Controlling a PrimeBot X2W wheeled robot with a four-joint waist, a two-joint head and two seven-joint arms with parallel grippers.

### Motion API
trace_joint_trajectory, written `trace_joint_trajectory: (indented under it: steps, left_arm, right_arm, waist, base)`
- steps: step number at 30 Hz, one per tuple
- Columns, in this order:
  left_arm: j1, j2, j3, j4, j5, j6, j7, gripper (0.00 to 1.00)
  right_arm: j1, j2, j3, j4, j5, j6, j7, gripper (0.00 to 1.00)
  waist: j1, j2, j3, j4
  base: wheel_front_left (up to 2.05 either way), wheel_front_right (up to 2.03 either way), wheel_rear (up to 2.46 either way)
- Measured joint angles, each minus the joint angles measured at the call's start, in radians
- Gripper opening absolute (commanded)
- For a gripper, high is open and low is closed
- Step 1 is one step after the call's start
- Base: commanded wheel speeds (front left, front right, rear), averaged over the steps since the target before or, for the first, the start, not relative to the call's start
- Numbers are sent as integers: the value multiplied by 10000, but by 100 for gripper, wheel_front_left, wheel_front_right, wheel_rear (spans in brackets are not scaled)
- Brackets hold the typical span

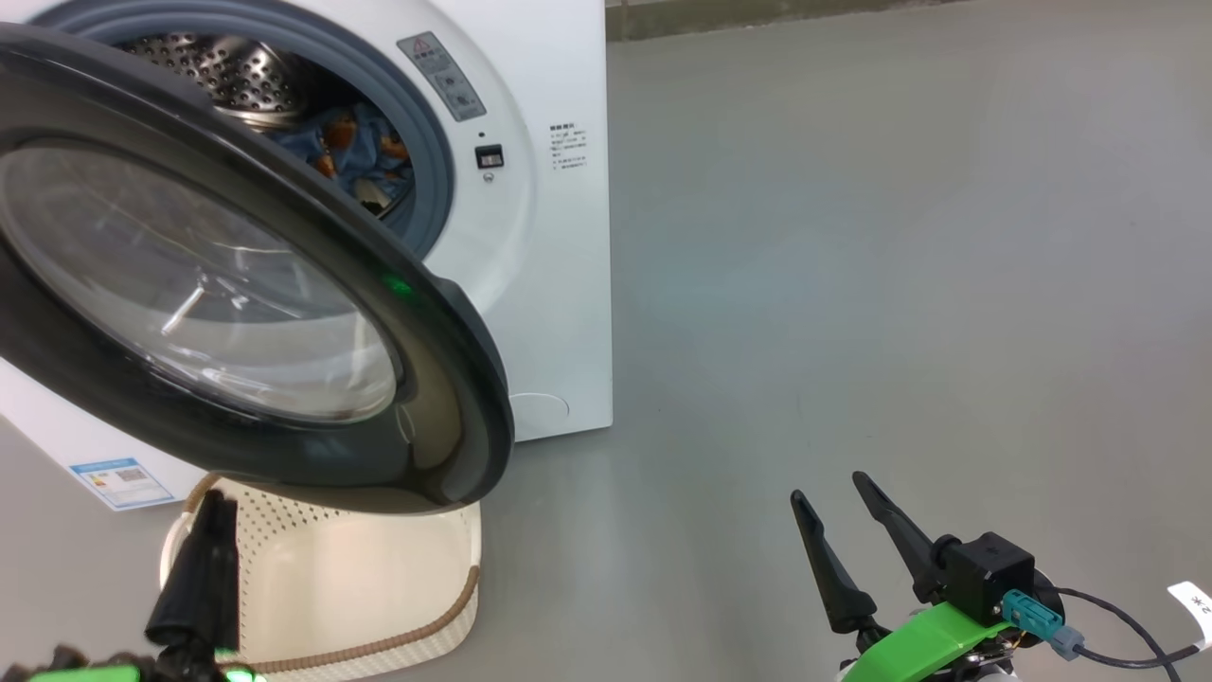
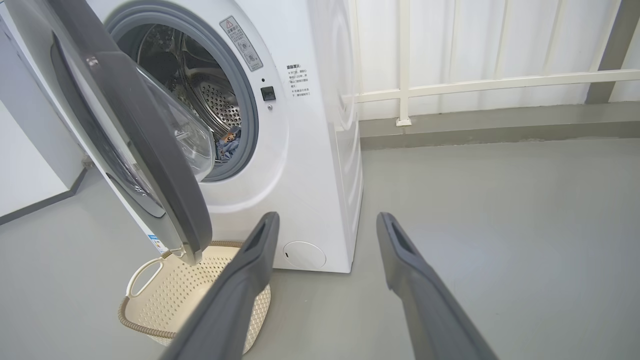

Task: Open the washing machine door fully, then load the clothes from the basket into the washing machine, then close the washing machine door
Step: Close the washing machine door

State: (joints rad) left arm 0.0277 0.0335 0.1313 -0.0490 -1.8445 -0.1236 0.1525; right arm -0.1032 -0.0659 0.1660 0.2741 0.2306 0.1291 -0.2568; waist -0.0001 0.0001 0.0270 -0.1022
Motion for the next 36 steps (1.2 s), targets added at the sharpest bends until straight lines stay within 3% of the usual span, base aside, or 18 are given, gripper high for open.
trace_joint_trajectory:
  steps: [2, 3, 8, 12, 17, 22, 26, 36]
  left_arm:
    - [227, 2, -42, -82, 8, 0, -280, 97]
    - [312, 10, -81, -132, 13, 0, -347, 100]
    - [405, 12, -221, -263, 207, 0, -663, 100]
    - [557, 19, -226, -543, 1139, 0, -936, 100]
    - [588, 251, -633, -610, 3682, 0, -1774, 100]
    - [794, 1003, -1580, -259, 5699, 0, -3478, 100]
    - [797, 1524, -2044, 307, 7187, 0, -4010, 100]
    - [784, 890, -782, 522, 11942, -44, -4079, 100]
  right_arm:
    - [4, 4, -6, -4, 0, 0, 0, 100]
    - [8, 6, -15, -13, 0, 0, 0, 100]
    - [12, 15, -63, -40, -2, 0, 0, 100]
    - [14, 25, -65, -52, 0, 0, 0, 100]
    - [19, 31, -84, -144, 13, 0, 0, 100]
    - [25, 33, -79, -155, 13, 0, 0, 100]
    - [54, 31, -82, -184, 13, 0, 0, 100]
    - [223, 29, -94, -288, 15, 0, 0, 100]
  waist:
    - [0, 0, -53, 28]
    - [0, 0, -68, 47]
    - [0, 0, -108, 122]
    - [0, 0, -102, 144]
    - [0, 0, -95, 149]
    - [1, 0, -133, 136]
    - [1, 0, -176, 147]
    - [0, 0, -154, 189]
  base:
    - [0, 0, 0]
    - [0, 0, 0]
    - [0, 0, 0]
    - [0, 0, 0]
    - [0, 0, 0]
    - [0, 0, 0]
    - [0, 0, 0]
    - [0, 0, 0]
